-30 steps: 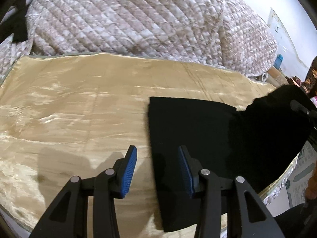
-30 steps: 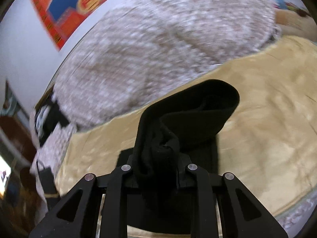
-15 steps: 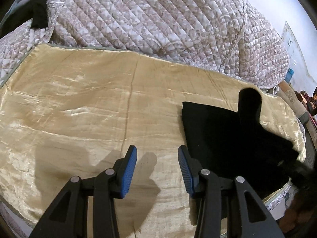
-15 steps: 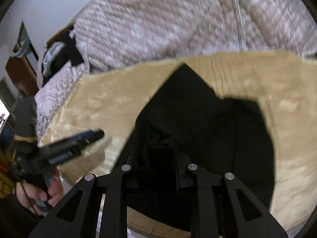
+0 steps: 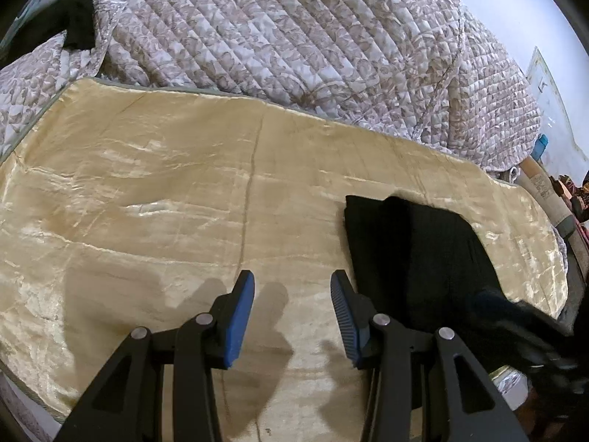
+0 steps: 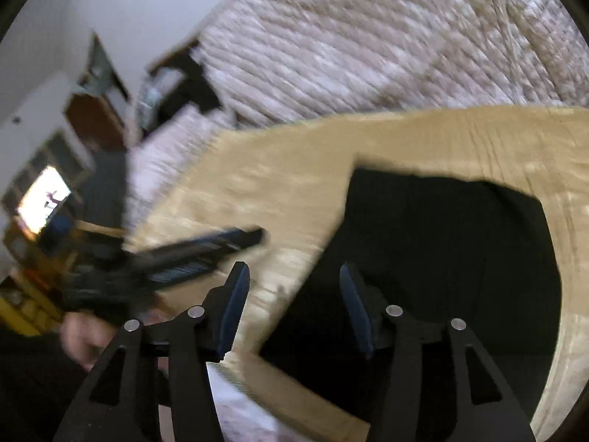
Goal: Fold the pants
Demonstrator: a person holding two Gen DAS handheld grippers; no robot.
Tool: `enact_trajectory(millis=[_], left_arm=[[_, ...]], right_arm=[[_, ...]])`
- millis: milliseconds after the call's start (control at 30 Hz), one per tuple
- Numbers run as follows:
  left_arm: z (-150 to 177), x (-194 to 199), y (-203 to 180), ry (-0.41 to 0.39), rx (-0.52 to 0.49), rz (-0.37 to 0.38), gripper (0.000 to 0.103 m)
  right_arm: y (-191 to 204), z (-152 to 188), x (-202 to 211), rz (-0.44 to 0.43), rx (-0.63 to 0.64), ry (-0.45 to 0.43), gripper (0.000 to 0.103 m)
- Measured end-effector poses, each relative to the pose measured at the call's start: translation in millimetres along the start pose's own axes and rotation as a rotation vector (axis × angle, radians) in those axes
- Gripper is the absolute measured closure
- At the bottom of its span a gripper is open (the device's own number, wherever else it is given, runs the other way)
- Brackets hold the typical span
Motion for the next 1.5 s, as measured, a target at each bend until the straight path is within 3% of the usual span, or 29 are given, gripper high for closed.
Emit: enact_trajectory(millis=[100,167,200,233,300,333,367,467,600,700,833,933,1000,1133,1233,1500], left_arm=[[-1.4,3.7,-7.7,-0.017,-0.015,0.012,0.057],[-1.4,5.6,-14.0,-0.025,-0.028,0.025,0.057],[-1.6,5.9,-18.4,-0.027,-0.038,0.033,0.057],[-1.8,6.0,-21.9,-0.029,-0.046,0.039,0.057],[-2.3,5.9,-32.1,-0.031,-0.07,0.056,0.057],[-2.7,5.9,-37.5,-0.03,-0.082,0.064,0.057],[-3.1,5.9,-42.3,-0.027,-0.093,0.072,0.057],[-7.3,5.9,-56.8,-0.018,-0.119,0.101,0.057],[-23.4,2.8,-81.0,-0.001,-0.19,0.144,0.057],[-35.6,-10.1,-103.2,0.024,-0.279,0.208,0.057],[-45.5,-54.9,-106.1,0.113,-0.272,0.172,0.057],[-46.4,-73.2,-97.9,0.132,-0.261,0.157,0.054],[-47.8,-69.2,-95.3,0.133,-0.256,0.162,0.054],[-43.9,-59.5,-85.5,0.134,-0.227,0.14,0.054],[-38.2,-49.5,-69.6,0.124,-0.2,0.13,0.054],[-19.0,-39.4,-46.8,0.138,-0.174,0.125,0.054]], right_arm=[[-8.7,2.8,22.0,0.051,-0.027,-0.102,0.051],[-24.4,5.8,25.1,0.113,-0.098,-0.103,0.055],[-35.3,9.5,23.9,0.169,-0.141,-0.09,0.06],[-43.7,12.2,19.8,0.21,-0.169,-0.068,0.072],[-60.3,21.2,1.4,0.259,-0.23,0.033,0.076],[-63.5,25.9,-12.1,0.235,-0.227,0.105,0.076],[-60.5,26.1,-11.3,0.246,-0.207,0.094,0.076],[-51.1,11.9,6.6,0.146,-0.188,0.05,0.076],[-69.4,-11.5,31.4,0.281,-0.237,0.016,0.076],[-97.6,-31.5,33.5,0.286,-0.299,0.029,0.076],[-126.3,-42.4,3.4,0.321,-0.344,0.121,0.076],[-141.8,-37.3,-15.5,0.327,-0.385,0.187,0.076],[-147.0,-33.1,-8.6,0.293,-0.421,0.165,0.075],[-135.4,-25.8,16.5,0.313,-0.403,0.126,0.074],[-129.4,-14.4,34.2,0.341,-0.371,0.081,0.057],[-140.9,6.8,40.5,0.336,-0.38,0.103,0.056]])
Point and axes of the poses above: each gripper's, at about its wrist camera, not at the fingertips, and x roughly against the way its jaws point, y to its left, z to its underside, the point moved 2 cm from there along -x, roughly the way its jaws point, and after that the axes turned 15 degrees about y, right-handed, at the moved point
